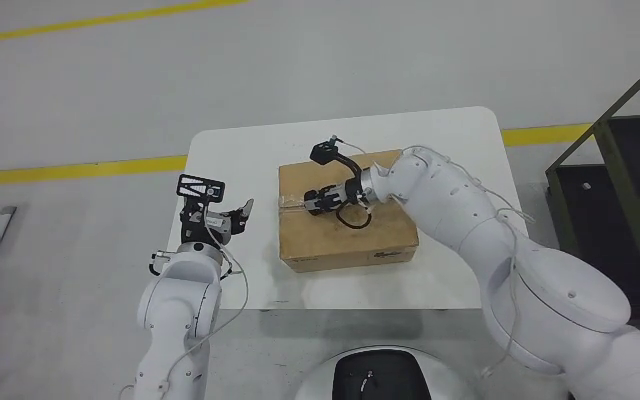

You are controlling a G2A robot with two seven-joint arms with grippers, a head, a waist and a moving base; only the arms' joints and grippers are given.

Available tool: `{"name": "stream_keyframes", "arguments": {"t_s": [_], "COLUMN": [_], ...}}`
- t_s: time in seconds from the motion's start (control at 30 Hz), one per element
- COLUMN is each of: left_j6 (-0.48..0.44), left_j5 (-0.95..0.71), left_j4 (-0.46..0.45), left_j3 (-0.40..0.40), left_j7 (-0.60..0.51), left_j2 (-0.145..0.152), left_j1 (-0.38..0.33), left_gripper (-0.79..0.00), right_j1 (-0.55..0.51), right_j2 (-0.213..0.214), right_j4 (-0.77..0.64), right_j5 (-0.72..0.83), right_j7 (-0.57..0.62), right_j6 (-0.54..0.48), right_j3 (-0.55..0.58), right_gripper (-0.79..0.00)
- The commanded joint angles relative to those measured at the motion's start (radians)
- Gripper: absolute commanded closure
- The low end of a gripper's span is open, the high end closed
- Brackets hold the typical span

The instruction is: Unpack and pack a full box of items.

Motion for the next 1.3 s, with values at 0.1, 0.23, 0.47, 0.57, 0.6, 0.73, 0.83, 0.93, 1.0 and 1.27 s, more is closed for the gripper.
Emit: {"name": "stream_keyframes", "arguments": {"t_s": [0.1, 0.23, 0.47, 0.57, 0.6, 0.73, 0.83, 0.93, 1.0, 1.27], "left_j6": [0.000, 0.000, 0.000, 0.000, 0.000, 0.000, 0.000, 0.000, 0.000, 0.000], "left_j5": [0.000, 0.000, 0.000, 0.000, 0.000, 0.000, 0.000, 0.000, 0.000, 0.000], "left_j4": [0.000, 0.000, 0.000, 0.000, 0.000, 0.000, 0.000, 0.000, 0.000, 0.000], "left_j3": [0.000, 0.000, 0.000, 0.000, 0.000, 0.000, 0.000, 0.000, 0.000, 0.000], "left_j7": [0.000, 0.000, 0.000, 0.000, 0.000, 0.000, 0.000, 0.000, 0.000, 0.000], "left_j2": [0.000, 0.000, 0.000, 0.000, 0.000, 0.000, 0.000, 0.000, 0.000, 0.000], "left_j1": [0.000, 0.000, 0.000, 0.000, 0.000, 0.000, 0.000, 0.000, 0.000, 0.000], "left_gripper": [-0.785, -0.785, -0.785, -0.785, -0.785, -0.785, -0.785, -0.785, -0.785, -0.785], "right_j1": [0.010, 0.014, 0.019, 0.021, 0.022, 0.018, 0.013, 0.009, 0.008, 0.005], "right_j2": [0.014, 0.030, 0.064, 0.079, 0.084, 0.105, 0.124, 0.144, 0.158, 0.222], "right_j4": [0.029, 0.042, 0.059, 0.060, 0.060, 0.046, 0.032, 0.014, 0.003, -0.052], "right_j5": [0.018, 0.024, 0.031, 0.034, 0.033, 0.026, 0.020, 0.014, 0.014, 0.012], "right_j7": [0.057, 0.095, 0.146, 0.164, 0.172, 0.192, 0.201, 0.212, 0.215, 0.236], "right_j6": [0.010, 0.004, -0.006, -0.011, -0.010, 0.005, 0.014, 0.025, 0.028, 0.050], "right_j3": [0.024, 0.040, 0.068, 0.080, 0.083, 0.092, 0.098, 0.104, 0.109, 0.133], "right_gripper": [0.000, 0.000, 0.000, 0.000, 0.000, 0.000, 0.000, 0.000, 0.000, 0.000]}}
